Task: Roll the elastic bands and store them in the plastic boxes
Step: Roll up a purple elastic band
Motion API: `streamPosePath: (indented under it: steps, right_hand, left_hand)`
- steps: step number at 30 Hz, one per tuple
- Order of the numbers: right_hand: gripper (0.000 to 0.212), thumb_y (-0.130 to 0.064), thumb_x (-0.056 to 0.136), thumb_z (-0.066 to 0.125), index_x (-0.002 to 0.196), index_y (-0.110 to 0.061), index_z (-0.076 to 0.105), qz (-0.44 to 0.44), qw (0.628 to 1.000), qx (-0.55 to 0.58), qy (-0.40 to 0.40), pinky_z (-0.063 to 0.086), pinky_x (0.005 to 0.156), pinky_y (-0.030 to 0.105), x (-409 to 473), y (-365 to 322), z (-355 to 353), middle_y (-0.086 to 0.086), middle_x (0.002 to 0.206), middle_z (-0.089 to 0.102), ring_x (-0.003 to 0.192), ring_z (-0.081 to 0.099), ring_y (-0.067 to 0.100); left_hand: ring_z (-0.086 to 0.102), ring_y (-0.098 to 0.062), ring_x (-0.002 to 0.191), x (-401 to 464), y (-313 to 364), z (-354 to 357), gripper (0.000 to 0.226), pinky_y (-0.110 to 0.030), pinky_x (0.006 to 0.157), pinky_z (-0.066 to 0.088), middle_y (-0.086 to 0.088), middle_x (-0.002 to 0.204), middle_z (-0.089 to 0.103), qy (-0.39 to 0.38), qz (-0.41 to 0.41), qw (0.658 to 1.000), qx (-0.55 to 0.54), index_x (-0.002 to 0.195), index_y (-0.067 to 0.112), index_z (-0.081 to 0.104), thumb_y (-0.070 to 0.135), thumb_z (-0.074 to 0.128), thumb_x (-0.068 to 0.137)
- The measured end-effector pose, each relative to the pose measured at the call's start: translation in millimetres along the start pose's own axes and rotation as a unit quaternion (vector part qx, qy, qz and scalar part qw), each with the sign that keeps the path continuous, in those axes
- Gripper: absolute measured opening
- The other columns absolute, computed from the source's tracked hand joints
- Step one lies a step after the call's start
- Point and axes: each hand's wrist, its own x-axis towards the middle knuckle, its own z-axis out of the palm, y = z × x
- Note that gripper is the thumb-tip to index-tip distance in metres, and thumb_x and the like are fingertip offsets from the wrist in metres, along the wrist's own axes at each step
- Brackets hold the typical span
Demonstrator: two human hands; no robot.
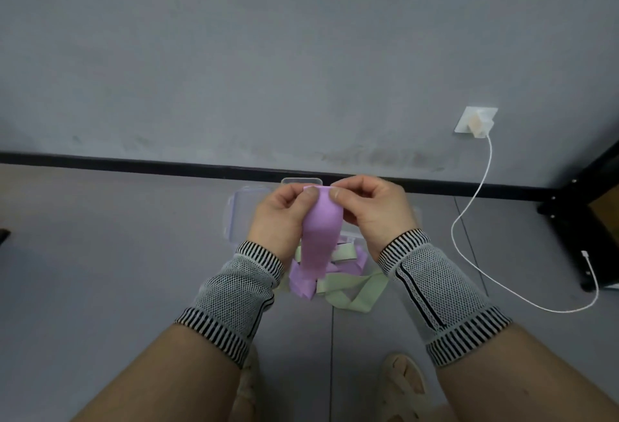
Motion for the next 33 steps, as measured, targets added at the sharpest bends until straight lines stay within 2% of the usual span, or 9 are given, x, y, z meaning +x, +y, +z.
streamPosePath:
  steps: [5, 11, 13, 15, 18, 21, 28, 31, 33]
  right_hand:
    - [0.028, -0.001, 0.078, 0.07, 0.061, -0.023, 0.072, 0.022, 0.999, 0.034, 0.001, 0.054, 0.079, 0.046, 7, 18, 2, 0.005, 0.068, 0.065, 0.072, 0.059, 0.022]
    - [0.019, -0.005, 0.078, 0.072, 0.067, -0.019, 0.071, 0.013, 1.0, 0.01, -0.002, 0.051, 0.063, 0.027, 13, 25, 3, -0.003, 0.061, 0.065, 0.061, 0.058, 0.011]
    - [0.019, -0.004, 0.078, 0.072, 0.068, -0.019, 0.071, -0.001, 1.0, 0.001, 0.001, 0.051, 0.063, 0.025, 16, 23, 2, -0.005, 0.06, 0.066, 0.061, 0.059, 0.01]
    - [0.021, -0.003, 0.079, 0.071, 0.067, -0.02, 0.071, -0.01, 1.0, 0.0, 0.002, 0.052, 0.066, 0.025, 19, 22, 0, -0.005, 0.063, 0.068, 0.064, 0.061, 0.009]
    - [0.022, -0.003, 0.079, 0.071, 0.066, -0.02, 0.071, -0.014, 1.0, -0.007, -0.004, 0.056, 0.071, 0.033, 23, 23, -3, -0.001, 0.065, 0.068, 0.067, 0.062, 0.014]
    - [0.02, -0.004, 0.079, 0.071, 0.069, -0.021, 0.07, -0.014, 0.999, -0.022, -0.024, 0.058, 0.076, 0.041, 23, 24, -5, -0.001, 0.069, 0.068, 0.071, 0.063, 0.017]
    - [0.018, -0.001, 0.079, 0.07, 0.072, -0.017, 0.069, -0.057, 0.995, -0.075, -0.019, 0.056, 0.068, 0.025, 22, 23, 0, -0.004, 0.067, 0.068, 0.066, 0.062, 0.008]
    - [0.016, -0.002, 0.079, 0.07, 0.072, -0.016, 0.069, -0.06, 0.994, -0.089, -0.012, 0.055, 0.067, 0.026, 21, 23, -2, -0.001, 0.069, 0.068, 0.066, 0.062, 0.009]
    - [0.015, -0.002, 0.079, 0.071, 0.072, -0.016, 0.069, -0.061, 0.994, -0.09, -0.008, 0.054, 0.068, 0.028, 22, 24, -3, 0.0, 0.07, 0.068, 0.067, 0.061, 0.01]
  left_hand:
    - [0.059, -0.015, 0.068, 9, -10, -5, 0.017, -0.03, 0.066, 0.048, -0.002, 0.072, 0.067, -0.007, -0.012, 1.0, 0.027, 0.076, 0.017, 0.066, 0.016, 0.058, 0.09]
    - [0.059, -0.02, 0.077, 21, -14, -12, 0.015, -0.04, 0.078, 0.049, -0.009, 0.081, 0.067, -0.012, -0.009, 0.999, 0.033, 0.079, 0.013, 0.067, 0.016, 0.058, 0.09]
    - [0.06, -0.021, 0.079, 23, -14, -12, 0.014, -0.042, 0.082, 0.051, -0.012, 0.083, 0.067, -0.018, 0.005, 0.999, 0.045, 0.082, 0.01, 0.067, 0.015, 0.057, 0.091]
    - [0.062, -0.019, 0.079, 24, -14, -11, 0.012, -0.04, 0.081, 0.053, -0.011, 0.084, 0.068, -0.031, 0.018, 0.998, 0.057, 0.087, 0.008, 0.067, 0.013, 0.057, 0.091]
    - [0.064, -0.011, 0.073, 26, -13, -11, 0.008, -0.028, 0.071, 0.054, -0.002, 0.078, 0.07, -0.054, 0.018, 0.997, 0.053, 0.09, 0.007, 0.066, 0.009, 0.058, 0.089]
    - [0.062, -0.009, 0.068, 29, -14, -12, 0.009, -0.027, 0.067, 0.052, 0.001, 0.074, 0.069, -0.054, 0.014, 0.997, 0.059, 0.086, 0.009, 0.066, 0.008, 0.057, 0.089]
    - [0.063, -0.012, 0.07, 31, -13, -8, 0.01, -0.03, 0.068, 0.053, -0.002, 0.074, 0.07, -0.056, -0.014, 0.997, 0.052, 0.085, 0.01, 0.068, 0.008, 0.059, 0.088]
    - [0.064, -0.012, 0.071, 32, -14, -8, 0.011, -0.031, 0.07, 0.054, -0.003, 0.075, 0.07, -0.07, -0.016, 0.995, 0.072, 0.086, 0.011, 0.07, 0.009, 0.06, 0.088]
    - [0.063, -0.01, 0.068, 32, -15, -8, 0.011, -0.027, 0.065, 0.054, -0.001, 0.072, 0.07, -0.077, -0.015, 0.993, 0.086, 0.086, 0.013, 0.071, 0.009, 0.06, 0.088]
